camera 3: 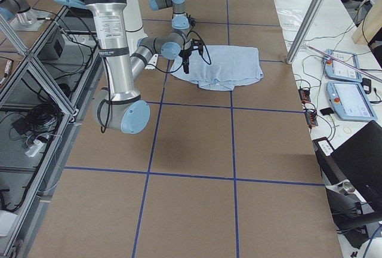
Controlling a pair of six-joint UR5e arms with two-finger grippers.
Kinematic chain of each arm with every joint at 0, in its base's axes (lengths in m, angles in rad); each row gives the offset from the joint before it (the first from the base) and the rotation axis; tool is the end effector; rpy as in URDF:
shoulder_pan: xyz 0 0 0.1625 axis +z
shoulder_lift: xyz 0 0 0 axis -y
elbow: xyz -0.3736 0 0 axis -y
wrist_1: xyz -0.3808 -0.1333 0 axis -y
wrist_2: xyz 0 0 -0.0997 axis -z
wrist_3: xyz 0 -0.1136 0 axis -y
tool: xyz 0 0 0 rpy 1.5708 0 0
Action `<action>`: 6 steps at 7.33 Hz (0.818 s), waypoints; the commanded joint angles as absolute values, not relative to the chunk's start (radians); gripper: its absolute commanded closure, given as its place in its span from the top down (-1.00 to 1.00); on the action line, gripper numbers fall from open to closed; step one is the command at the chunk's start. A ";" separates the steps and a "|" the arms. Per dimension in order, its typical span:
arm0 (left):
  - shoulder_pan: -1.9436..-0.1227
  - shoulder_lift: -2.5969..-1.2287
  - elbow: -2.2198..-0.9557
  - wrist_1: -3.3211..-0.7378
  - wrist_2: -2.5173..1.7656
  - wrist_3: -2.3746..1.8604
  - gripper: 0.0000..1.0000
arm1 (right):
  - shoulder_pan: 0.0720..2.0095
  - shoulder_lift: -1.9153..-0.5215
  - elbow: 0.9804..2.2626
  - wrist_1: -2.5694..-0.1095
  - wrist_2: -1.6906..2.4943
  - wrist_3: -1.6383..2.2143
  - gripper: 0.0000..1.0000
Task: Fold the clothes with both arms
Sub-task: 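Grasp the near shirt edge with the left gripper while the right gripper approaches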
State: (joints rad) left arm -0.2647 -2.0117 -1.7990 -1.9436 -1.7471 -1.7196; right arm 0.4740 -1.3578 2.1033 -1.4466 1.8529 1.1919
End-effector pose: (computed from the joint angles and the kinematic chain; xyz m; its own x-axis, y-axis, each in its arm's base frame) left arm 0.5543 -0.2677 0.2345 0.4651 -0.2773 -0.8407 0.1824 0.9593 -0.2155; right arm -0.4042 -0.3216 0.2635 0.6254 -0.0785 0.7764 -0.0192 0.9931 0.1158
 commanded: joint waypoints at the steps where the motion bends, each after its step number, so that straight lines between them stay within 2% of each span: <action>1: -0.262 -2.014 -1.799 -1.944 -1.747 -1.720 0.63 | 0.474 -1.351 2.103 -1.447 1.855 1.192 1.00; 6: -0.253 -2.023 -1.787 -1.944 -1.749 -1.724 0.58 | 0.474 -1.348 2.100 -1.447 1.858 1.187 1.00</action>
